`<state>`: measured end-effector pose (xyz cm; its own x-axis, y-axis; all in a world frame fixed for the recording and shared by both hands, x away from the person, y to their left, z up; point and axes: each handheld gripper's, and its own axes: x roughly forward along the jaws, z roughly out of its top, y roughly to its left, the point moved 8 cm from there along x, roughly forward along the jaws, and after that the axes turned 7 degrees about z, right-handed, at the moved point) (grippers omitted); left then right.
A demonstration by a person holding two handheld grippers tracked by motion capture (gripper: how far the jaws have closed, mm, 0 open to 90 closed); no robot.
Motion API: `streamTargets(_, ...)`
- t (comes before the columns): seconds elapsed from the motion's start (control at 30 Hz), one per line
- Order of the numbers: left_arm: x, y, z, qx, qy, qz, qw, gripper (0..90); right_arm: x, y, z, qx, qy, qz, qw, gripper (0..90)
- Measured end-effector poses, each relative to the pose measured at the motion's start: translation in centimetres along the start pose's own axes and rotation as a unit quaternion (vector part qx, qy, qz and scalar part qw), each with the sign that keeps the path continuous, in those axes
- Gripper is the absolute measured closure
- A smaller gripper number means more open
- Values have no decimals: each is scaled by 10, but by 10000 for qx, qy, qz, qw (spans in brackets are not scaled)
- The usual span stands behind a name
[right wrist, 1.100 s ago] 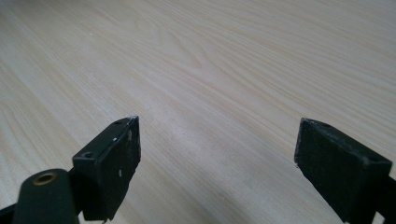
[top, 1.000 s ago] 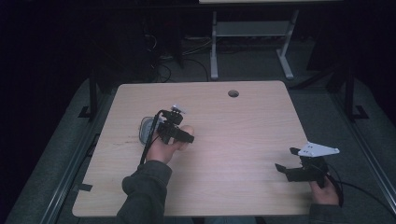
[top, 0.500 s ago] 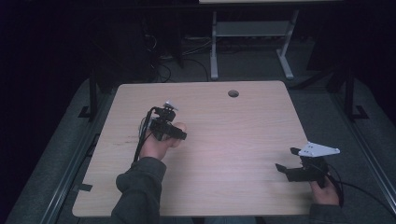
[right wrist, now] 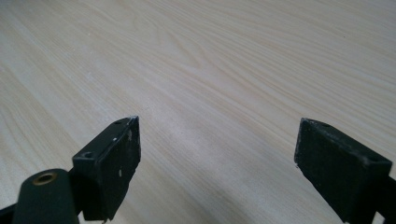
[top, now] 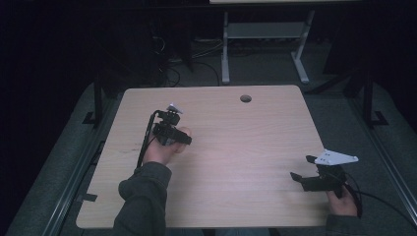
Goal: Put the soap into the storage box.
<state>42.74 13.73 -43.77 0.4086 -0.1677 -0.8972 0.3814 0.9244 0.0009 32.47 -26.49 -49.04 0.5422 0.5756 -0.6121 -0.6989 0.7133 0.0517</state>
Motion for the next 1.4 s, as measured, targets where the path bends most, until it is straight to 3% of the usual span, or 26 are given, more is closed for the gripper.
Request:
streamTargets(0.27,-5,11,3,-134,15,47,9999,319,0,0,0,11,3,4,10000,140)
streamTargets(0.3,-6,14,4,-77,11,99,9999,319,0,0,0,17,5,3,10000,140)
streamTargets(0.33,-6,14,4,-170,14,89,9998,319,0,0,0,2,-1,-3,10000,140)
streamTargets(0.7,-10,27,10,-219,-1,191,9996,319,-1,-1,0,3,-11,-2,10000,140)
streamTargets(1.4,2,58,10,-523,125,430,9976,320,-1,-2,-1,20,-21,2,10000,140)
